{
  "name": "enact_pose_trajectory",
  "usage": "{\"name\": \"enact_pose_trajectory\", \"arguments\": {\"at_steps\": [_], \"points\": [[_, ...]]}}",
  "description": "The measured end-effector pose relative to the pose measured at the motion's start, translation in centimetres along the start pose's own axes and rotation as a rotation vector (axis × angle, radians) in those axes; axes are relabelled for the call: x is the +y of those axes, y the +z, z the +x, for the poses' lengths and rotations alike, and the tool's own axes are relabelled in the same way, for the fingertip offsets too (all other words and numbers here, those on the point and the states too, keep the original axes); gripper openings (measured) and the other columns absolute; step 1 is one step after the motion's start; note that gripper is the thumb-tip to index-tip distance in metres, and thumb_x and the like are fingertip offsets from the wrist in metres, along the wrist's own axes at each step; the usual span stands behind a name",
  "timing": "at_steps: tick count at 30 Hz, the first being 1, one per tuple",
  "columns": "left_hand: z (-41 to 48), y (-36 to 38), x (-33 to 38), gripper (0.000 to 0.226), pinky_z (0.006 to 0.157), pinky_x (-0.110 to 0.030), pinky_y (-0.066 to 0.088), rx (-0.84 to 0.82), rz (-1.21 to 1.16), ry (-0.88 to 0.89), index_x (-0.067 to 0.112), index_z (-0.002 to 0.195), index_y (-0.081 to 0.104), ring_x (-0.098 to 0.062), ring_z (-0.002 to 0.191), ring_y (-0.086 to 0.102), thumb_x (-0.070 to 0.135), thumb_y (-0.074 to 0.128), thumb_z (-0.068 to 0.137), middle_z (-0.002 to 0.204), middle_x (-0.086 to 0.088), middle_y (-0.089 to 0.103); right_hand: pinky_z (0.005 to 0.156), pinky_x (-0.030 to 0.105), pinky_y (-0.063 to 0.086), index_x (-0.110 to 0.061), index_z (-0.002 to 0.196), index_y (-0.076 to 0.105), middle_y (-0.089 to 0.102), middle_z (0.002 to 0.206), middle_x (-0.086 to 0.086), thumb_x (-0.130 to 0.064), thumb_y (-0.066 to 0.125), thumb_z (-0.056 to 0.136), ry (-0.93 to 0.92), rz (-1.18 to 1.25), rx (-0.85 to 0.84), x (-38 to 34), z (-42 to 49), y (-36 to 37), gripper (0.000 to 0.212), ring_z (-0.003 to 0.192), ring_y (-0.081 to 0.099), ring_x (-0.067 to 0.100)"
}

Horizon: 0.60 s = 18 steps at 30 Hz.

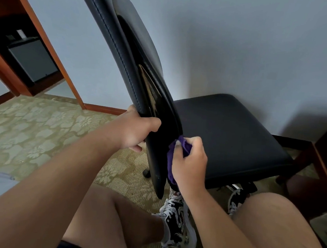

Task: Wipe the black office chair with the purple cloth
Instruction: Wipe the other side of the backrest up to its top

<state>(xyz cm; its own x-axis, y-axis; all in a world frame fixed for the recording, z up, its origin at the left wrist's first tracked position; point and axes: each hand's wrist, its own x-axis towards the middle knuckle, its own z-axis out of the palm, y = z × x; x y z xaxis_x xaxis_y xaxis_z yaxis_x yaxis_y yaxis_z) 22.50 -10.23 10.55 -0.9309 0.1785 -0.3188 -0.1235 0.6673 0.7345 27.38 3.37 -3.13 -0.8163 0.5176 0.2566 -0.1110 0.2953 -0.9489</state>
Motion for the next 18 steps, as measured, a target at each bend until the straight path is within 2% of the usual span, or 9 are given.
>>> {"name": "enact_pose_trajectory", "arguments": {"at_steps": [3,5,9,11,15,18], "points": [[-0.1,0.0,0.0,0.079,0.074,-0.042,0.065,0.007,-0.018,-0.011,0.026,0.14,0.043,-0.023,0.105,0.067,0.046,0.061,0.065,0.12,0.0,0.065,0.068,0.019,0.046,-0.025,0.093,0.053,0.061,0.09,-0.008,-0.021,0.061,0.097,0.088,0.047,0.012,-0.8,0.2,0.1,0.009,0.082,0.06,0.005],[-0.1,0.1,0.0,0.08,0.072,-0.041,0.065,0.005,-0.013,-0.007,0.026,0.139,0.044,-0.022,0.104,0.068,0.047,0.061,0.064,0.119,0.001,0.066,0.069,0.019,0.046,-0.021,0.094,0.056,0.061,0.091,-0.006,-0.019,0.062,0.096,-0.017,0.036,0.056,-2.2,0.6,-0.1,0.007,0.083,0.059,0.005],[-0.2,0.5,0.2,0.079,0.067,-0.039,0.065,0.016,-0.004,0.01,0.028,0.136,0.048,-0.022,0.104,0.067,0.053,0.063,0.062,0.121,0.002,0.065,0.069,0.014,0.042,-0.01,0.097,0.06,0.057,0.094,0.001,-0.01,0.066,0.091,-0.339,0.034,0.139,-6.5,1.9,0.0,0.008,0.08,0.052,0.007],[-0.2,0.9,0.4,0.078,0.067,-0.04,0.065,0.023,-0.001,0.019,0.03,0.136,0.048,-0.022,0.104,0.067,0.055,0.066,0.064,0.122,0.003,0.063,0.067,0.015,0.043,-0.009,0.098,0.06,0.056,0.096,0.001,-0.01,0.066,0.091,-0.381,0.024,0.144,-7.5,2.4,0.1,0.009,0.08,0.051,0.008],[-0.2,1.1,0.5,0.083,0.074,-0.043,0.065,0.027,-0.011,-0.008,0.025,0.139,0.041,-0.023,0.104,0.066,0.048,0.061,0.062,0.119,0.002,0.064,0.066,0.017,0.045,-0.012,0.098,0.057,0.058,0.093,0.0,-0.015,0.062,0.094,-0.312,0.066,0.168,-4.6,2.2,0.2,0.007,0.08,0.056,0.011],[-0.2,1.0,0.4,0.08,0.073,-0.041,0.065,0.032,-0.01,-0.007,0.025,0.137,0.042,-0.024,0.104,0.065,0.047,0.06,0.063,0.12,0.002,0.062,0.068,0.025,0.05,-0.019,0.097,0.053,0.059,0.092,-0.003,-0.021,0.058,0.097,-0.152,0.065,0.127,-1.5,0.7,0.5,0.006,0.082,0.059,0.009]]}}
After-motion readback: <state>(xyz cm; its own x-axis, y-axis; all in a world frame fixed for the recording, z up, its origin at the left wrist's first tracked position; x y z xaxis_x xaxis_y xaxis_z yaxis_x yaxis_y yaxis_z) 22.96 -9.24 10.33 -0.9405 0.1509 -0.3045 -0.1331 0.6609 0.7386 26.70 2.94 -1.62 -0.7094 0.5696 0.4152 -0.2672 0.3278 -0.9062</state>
